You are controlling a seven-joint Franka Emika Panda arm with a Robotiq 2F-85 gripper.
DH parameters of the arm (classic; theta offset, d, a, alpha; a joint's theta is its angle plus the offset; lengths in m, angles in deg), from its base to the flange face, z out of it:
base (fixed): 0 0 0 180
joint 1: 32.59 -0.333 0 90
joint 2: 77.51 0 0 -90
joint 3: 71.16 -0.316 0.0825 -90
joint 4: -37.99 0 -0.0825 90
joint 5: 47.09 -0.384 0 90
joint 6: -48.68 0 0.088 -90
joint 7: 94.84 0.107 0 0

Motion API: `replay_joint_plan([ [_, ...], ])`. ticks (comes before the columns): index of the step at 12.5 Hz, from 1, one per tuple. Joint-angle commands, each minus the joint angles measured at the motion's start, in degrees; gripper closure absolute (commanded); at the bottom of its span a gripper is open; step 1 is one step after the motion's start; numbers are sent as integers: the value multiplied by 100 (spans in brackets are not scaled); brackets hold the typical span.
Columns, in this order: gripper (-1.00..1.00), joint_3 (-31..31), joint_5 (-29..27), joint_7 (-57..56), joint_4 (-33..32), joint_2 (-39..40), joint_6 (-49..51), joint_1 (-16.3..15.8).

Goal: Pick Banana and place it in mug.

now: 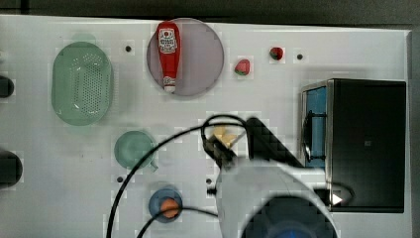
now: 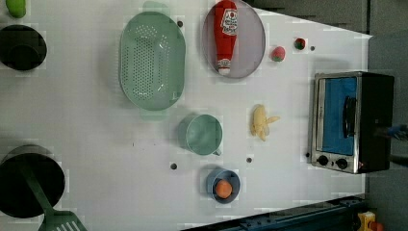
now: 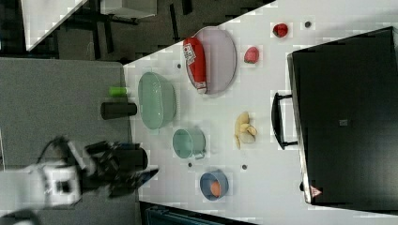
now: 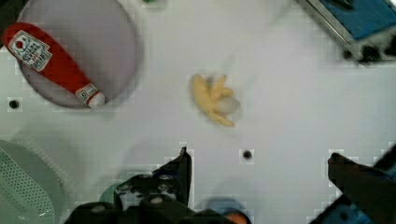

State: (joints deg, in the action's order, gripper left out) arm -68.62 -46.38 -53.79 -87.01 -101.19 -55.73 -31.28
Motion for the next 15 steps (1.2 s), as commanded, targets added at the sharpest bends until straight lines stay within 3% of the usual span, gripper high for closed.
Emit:
replay_joint_plan([
  [1,-100,-76,-33,-1001,-1057,903,-1101,44],
  [7,-100,-108,-29,-3447,-1619,2369,-3324,44],
  [15,-100,-210,-30,-3681,-1618,4114,-5016,44],
])
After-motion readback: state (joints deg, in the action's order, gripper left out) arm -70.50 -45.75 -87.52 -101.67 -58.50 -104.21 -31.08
